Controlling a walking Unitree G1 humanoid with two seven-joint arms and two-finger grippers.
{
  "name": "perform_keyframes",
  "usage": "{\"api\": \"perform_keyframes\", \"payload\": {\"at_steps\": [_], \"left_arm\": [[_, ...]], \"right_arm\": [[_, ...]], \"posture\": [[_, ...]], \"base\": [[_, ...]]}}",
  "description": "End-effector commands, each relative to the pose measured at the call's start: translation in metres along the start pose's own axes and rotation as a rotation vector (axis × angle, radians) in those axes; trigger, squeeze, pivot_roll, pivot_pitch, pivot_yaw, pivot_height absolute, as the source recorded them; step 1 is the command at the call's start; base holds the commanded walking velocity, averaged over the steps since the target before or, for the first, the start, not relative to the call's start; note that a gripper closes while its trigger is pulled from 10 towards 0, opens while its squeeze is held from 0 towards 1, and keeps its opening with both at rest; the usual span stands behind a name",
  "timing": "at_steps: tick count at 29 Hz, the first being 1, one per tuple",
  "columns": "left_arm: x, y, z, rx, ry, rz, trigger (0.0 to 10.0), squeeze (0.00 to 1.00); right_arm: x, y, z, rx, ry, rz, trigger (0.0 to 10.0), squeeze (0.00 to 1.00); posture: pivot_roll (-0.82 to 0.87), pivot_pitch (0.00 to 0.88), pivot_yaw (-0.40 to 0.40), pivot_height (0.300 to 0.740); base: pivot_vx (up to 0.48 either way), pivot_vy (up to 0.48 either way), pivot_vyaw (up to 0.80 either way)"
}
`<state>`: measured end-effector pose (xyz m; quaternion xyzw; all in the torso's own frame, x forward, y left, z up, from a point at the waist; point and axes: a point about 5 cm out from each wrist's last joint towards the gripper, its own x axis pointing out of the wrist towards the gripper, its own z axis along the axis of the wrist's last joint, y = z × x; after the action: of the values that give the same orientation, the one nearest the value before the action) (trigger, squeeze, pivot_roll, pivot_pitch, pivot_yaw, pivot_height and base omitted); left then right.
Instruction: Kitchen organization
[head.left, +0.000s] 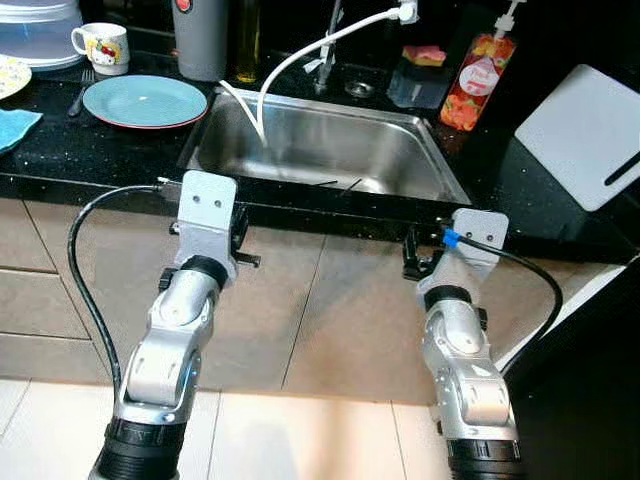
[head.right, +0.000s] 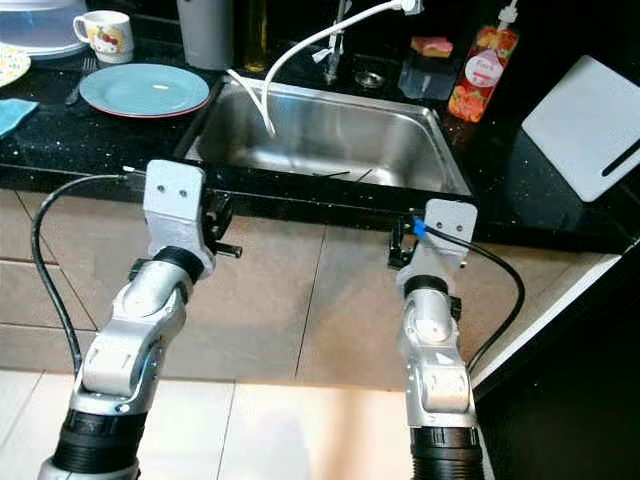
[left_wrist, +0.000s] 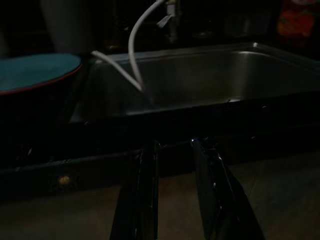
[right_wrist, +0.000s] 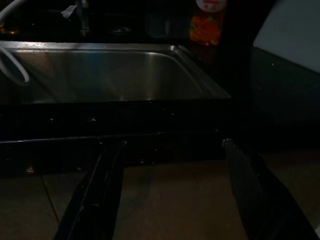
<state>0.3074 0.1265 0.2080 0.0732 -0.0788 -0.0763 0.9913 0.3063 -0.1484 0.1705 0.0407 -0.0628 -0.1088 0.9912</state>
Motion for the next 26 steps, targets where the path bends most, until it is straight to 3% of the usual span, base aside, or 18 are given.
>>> {"api": "perform_keyframes", "payload": {"at_steps": [1, 8, 26], "left_arm": [[0.001, -0.003, -0.005, 0.03, 0.02, -0.025, 10.0, 0.0], [0.0, 0.006, -0.006, 0.058, 0.02, -0.002, 10.0, 0.0], [0.003, 0.002, 0.002, 0.064, -0.034, 0.016, 10.0, 0.0]], "right_arm": [[0.0, 0.001, -0.003, 0.017, 0.012, -0.004, 10.0, 0.0], [-0.003, 0.021, -0.004, 0.022, 0.004, 0.058, 10.0, 0.0], [0.002, 0.018, 0.013, -0.005, -0.089, 0.086, 10.0, 0.0]], "posture": [[0.22, 0.0, -0.074, 0.74], [0.24, 0.0, -0.072, 0.74], [0.23, 0.0, -0.095, 0.74]], "base": [[0.0, 0.0, 0.0], [0.0, 0.0, 0.0], [0.0, 0.0, 0.0]]}}
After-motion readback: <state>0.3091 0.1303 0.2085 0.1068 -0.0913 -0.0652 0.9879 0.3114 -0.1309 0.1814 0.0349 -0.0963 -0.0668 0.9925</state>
